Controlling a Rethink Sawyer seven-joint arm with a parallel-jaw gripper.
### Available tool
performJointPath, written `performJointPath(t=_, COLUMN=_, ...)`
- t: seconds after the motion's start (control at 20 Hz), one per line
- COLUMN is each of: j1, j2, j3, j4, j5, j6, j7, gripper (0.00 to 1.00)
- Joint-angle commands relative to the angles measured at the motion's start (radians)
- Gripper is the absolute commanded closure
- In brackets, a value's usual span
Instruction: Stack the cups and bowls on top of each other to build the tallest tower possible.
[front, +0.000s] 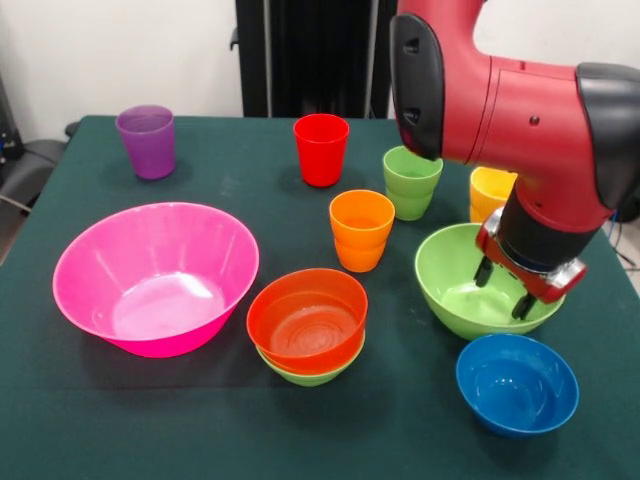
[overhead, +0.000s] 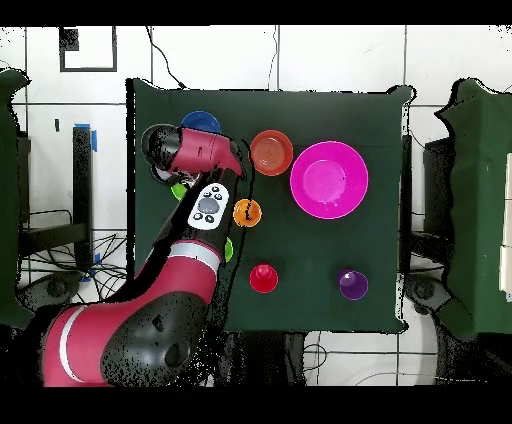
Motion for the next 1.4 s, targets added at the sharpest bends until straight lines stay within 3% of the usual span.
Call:
performJointPath(t=0.05, j1=-0.006, j2=-0.072, j3=0.059, j4=0.073, j5=-0.006, j6=0.017, j7=0.158, gripper=0.00)
performJointPath(t=0.7, j1=-0.048, j2=-0.125, j3=0.057, j4=0.023, j5=-0.053, j6=0.244, j7=0.086, gripper=0.00)
performJointPath(t=1.4, j1=-0.039, j2=-0.067, j3=0.059, j4=-0.045, j5=0.007, j6=0.063, j7=0.223, gripper=0.00)
